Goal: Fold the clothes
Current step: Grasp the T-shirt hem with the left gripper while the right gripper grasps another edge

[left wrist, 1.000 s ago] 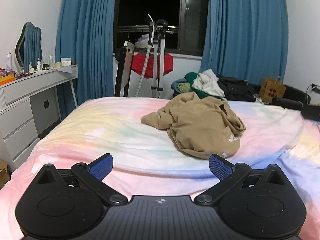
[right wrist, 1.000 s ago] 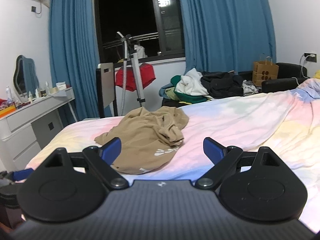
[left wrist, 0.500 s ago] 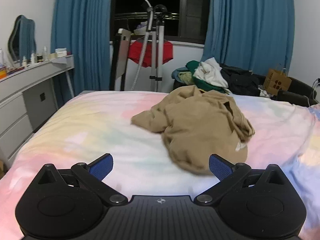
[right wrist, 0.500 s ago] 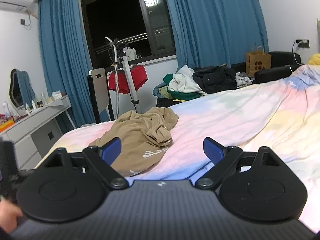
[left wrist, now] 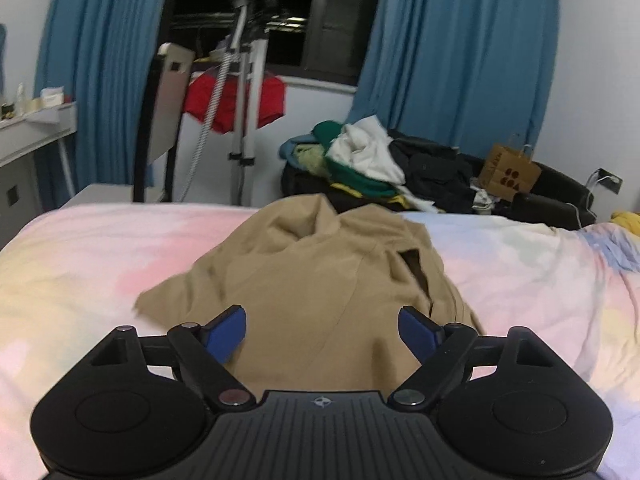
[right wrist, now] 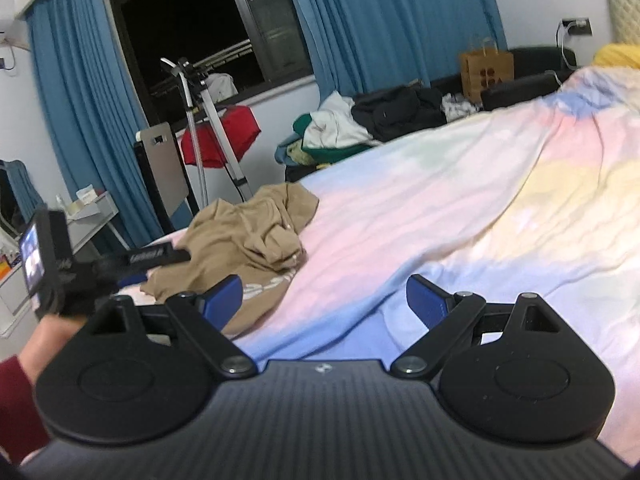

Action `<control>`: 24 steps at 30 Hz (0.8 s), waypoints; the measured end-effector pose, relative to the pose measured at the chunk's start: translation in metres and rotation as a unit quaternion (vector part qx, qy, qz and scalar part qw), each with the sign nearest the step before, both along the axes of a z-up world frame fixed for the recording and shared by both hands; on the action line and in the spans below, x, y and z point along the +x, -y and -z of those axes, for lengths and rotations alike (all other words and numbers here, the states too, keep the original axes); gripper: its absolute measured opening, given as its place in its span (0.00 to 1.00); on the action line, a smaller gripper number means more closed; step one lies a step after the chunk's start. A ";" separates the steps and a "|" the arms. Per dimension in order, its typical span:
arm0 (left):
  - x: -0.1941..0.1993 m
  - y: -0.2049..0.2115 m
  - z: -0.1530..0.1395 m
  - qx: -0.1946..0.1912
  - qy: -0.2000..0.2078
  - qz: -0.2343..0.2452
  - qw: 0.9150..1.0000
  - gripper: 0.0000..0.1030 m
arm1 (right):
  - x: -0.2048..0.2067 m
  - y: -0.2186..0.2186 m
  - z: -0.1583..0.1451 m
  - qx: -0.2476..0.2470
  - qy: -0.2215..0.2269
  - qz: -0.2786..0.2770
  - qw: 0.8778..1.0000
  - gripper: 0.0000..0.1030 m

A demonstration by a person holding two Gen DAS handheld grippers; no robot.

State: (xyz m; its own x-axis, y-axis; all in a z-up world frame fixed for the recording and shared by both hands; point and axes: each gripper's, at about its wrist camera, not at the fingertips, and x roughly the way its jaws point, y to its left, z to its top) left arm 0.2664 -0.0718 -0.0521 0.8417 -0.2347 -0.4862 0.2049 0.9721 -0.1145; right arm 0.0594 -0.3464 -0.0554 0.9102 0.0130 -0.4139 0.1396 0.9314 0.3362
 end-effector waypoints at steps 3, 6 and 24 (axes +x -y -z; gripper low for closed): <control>0.026 0.013 0.011 0.020 -0.012 0.007 1.000 0.65 | 0.005 -0.002 0.004 -0.002 -0.001 -0.007 1.000 0.88; 0.040 0.023 0.022 0.041 -0.037 0.013 0.998 0.32 | 0.008 -0.001 0.008 -0.006 -0.002 -0.006 1.000 0.88; -0.198 -0.021 -0.056 -0.005 -0.033 0.159 0.987 0.04 | -0.001 -0.004 -0.004 -0.001 0.044 0.002 0.999 0.88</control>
State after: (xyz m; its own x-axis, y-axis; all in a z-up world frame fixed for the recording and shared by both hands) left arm 0.0684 -0.0510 0.0036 0.6920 -0.4867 -0.5332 0.4903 0.8589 -0.1476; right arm 0.0580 -0.3429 -0.0516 0.9429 0.0085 -0.3329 0.1134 0.9318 0.3449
